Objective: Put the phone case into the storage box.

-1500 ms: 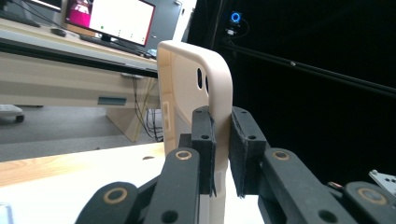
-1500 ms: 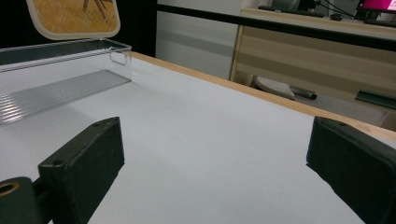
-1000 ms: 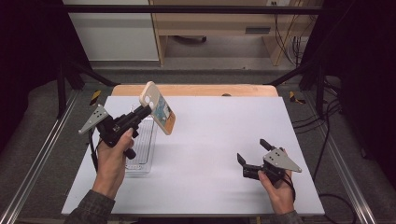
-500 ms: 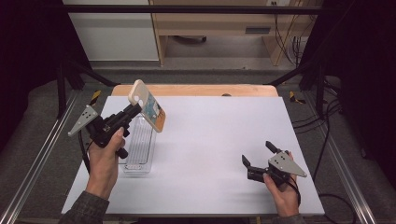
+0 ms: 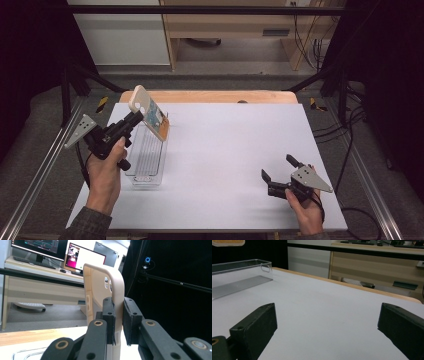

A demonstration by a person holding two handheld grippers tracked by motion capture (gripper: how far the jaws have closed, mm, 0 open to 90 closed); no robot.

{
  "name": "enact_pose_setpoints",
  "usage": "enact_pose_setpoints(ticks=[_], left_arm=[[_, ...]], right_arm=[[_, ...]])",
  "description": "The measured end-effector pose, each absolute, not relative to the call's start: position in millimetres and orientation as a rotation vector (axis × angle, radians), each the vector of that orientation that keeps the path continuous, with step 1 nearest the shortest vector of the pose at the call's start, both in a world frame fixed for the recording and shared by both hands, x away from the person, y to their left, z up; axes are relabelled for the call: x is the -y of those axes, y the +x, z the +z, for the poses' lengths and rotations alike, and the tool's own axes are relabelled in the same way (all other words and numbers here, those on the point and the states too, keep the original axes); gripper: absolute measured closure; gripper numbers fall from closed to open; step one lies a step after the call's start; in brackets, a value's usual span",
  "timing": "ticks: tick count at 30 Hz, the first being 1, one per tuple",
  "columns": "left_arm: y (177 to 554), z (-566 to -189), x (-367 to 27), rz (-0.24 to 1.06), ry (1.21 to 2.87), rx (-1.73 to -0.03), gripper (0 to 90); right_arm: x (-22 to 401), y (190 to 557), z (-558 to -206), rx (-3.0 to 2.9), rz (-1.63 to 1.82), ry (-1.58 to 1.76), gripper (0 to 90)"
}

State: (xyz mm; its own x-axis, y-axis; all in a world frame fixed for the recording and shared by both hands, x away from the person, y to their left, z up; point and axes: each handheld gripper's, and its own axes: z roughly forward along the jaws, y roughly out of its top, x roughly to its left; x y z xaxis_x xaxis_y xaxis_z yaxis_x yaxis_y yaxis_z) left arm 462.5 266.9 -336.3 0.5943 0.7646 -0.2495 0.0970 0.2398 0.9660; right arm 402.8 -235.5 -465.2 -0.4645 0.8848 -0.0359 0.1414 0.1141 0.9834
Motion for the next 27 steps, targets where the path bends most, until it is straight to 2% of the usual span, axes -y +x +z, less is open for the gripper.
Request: enact_pose_setpoints(ticks=[27], left_arm=[[457,-342,-280,0.659,1.25,-0.947,80.3]], right_arm=[[236,400,-469,-1.718,1.428,1.014,2.6]])
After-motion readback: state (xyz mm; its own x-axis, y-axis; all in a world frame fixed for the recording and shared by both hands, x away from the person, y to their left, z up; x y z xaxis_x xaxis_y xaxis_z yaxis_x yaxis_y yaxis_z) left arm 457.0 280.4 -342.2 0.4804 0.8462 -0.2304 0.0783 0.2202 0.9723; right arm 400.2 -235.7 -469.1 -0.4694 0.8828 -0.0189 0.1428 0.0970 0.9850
